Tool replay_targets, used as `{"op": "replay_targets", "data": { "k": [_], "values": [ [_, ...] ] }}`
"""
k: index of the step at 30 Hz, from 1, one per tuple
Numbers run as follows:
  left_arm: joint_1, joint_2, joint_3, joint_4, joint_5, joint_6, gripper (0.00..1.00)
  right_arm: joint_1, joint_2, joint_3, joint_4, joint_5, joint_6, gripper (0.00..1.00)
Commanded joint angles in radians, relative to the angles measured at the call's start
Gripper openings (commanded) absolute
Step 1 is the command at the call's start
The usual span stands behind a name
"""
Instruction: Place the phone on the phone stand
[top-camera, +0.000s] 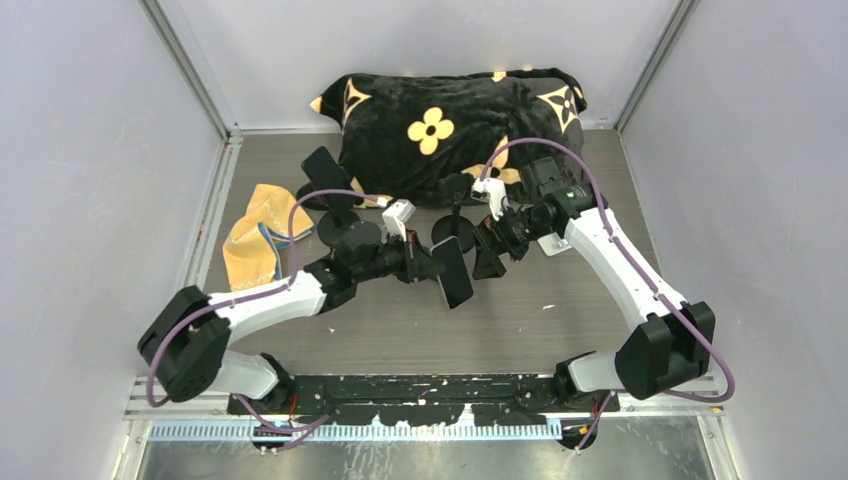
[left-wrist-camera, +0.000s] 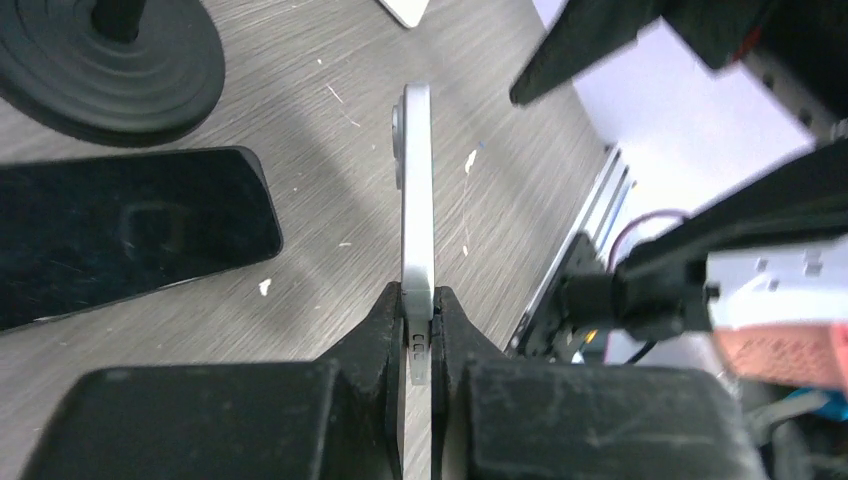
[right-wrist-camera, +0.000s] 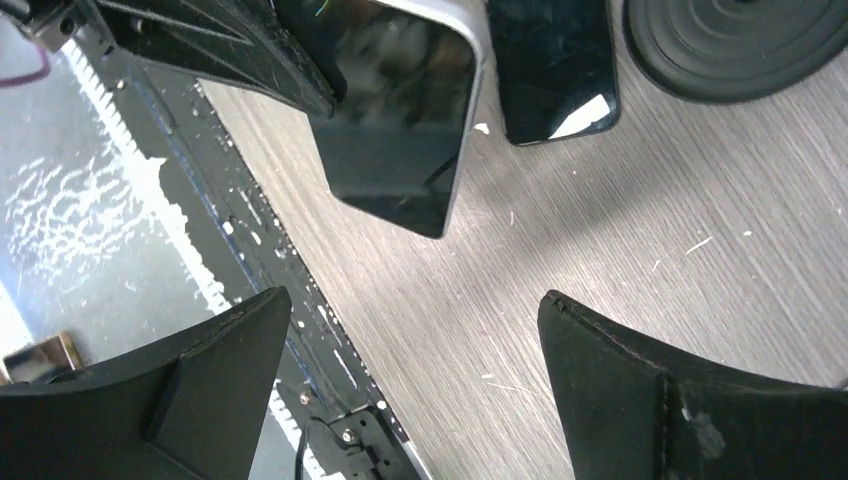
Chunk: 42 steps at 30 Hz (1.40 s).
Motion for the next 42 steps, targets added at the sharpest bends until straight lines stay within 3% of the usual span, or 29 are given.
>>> {"op": "replay_targets", "data": {
  "k": [1, 6, 11, 14, 18, 25, 35, 38, 42],
  "values": [
    [-0.004, -0.137, 0.036, -0.075, 0.106, 0.316, 0.01, -0.004, -0.027, 0.099, -0.158, -0.083, -0.173, 1.0],
    [-0.004, -0.23, 0.045, -0.147, 0.173, 0.483, 0.0, -0.004, -0.017, 0.182, -0.246, -0.202, -0.349, 1.0],
    [-0.004, -0.262, 0.09, -0.216, 0.275, 0.57, 0.01, -0.004, 0.036, 0.311, -0.456, -0.334, -0.661, 1.0],
    [-0.012, -0.254, 0.131, -0.246, 0.306, 0.595, 0.01, 0.022, 0.076, 0.377, -0.539, -0.406, -0.753, 1.0],
    [-0.033, -0.254, 0.167, -0.263, 0.315, 0.629, 0.01, 0.092, 0.123, 0.418, -0.567, -0.386, -0.745, 0.99],
    [-0.057, -0.249, 0.187, -0.223, 0.369, 0.627, 0.01, 0.164, 0.131, 0.376, -0.51, -0.394, -0.674, 0.83],
    [-0.062, -0.242, 0.192, -0.22, 0.373, 0.626, 0.01, 0.199, 0.138, 0.365, -0.51, -0.359, -0.676, 0.37],
    [-0.062, -0.244, 0.189, -0.215, 0.378, 0.623, 0.01, 0.202, 0.136, 0.362, -0.511, -0.355, -0.68, 0.32],
    [-0.063, -0.241, 0.188, -0.201, 0.381, 0.616, 0.01, 0.205, 0.137, 0.356, -0.508, -0.346, -0.677, 0.32]
  ]
}}
